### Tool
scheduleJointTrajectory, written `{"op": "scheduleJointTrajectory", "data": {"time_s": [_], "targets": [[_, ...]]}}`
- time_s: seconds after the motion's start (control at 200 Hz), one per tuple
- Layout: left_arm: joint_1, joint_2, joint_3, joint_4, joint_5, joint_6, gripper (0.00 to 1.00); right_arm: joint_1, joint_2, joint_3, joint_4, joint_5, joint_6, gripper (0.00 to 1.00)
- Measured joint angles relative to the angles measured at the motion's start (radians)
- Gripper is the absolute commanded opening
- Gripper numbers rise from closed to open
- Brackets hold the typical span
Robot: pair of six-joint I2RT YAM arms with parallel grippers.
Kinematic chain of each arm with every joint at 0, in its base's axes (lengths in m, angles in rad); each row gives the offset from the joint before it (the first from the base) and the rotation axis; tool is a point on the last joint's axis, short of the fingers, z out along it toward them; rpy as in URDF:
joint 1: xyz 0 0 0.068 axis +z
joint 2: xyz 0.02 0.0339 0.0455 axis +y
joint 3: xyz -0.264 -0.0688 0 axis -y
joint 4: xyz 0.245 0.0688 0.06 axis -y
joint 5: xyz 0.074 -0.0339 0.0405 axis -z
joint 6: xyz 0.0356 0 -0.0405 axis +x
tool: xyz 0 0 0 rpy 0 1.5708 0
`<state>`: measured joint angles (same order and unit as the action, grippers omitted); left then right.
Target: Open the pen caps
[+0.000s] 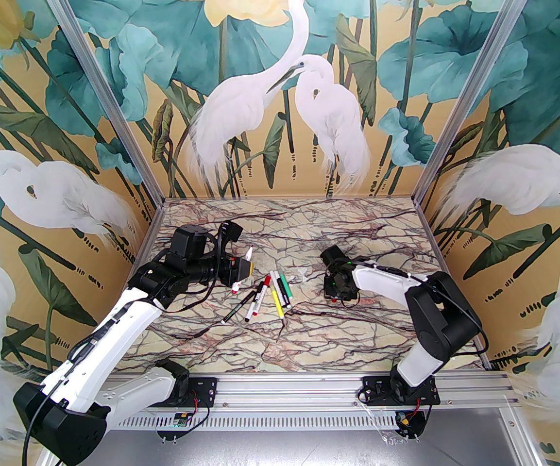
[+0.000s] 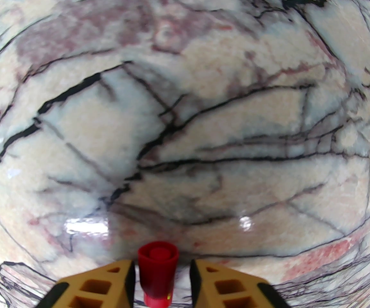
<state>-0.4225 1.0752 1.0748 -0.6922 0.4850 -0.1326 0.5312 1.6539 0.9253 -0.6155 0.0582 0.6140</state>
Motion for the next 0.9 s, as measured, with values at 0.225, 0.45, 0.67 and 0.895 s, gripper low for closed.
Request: {"op": "scheduleJointTrajectory", "data": {"time_s": [0.225, 0.45, 0.67, 0.895], "targets": [[0.0, -0.007, -0.007, 0.016, -0.006, -0.042, 0.08, 0.034, -0.148, -0.062, 0.014, 0.026, 0.016, 0.48], [0.0, -0.007, -0.068, 0.029, -0.114, -0.121, 0.04, 0.076, -0.396, -0.137, 0.05, 0.027, 0.015, 0.67], [0.0, 0.076, -0.119, 0.027, -0.296, -0.191, 0.03, 0.098, -0.639, -0.208, 0.097, -0.068, -0.006, 0.96], [0.002, 0.222, -0.119, 0.025, -0.465, -0.206, 0.02, 0.098, -0.794, -0.224, 0.113, -0.2, -0.032, 1.0]]}}
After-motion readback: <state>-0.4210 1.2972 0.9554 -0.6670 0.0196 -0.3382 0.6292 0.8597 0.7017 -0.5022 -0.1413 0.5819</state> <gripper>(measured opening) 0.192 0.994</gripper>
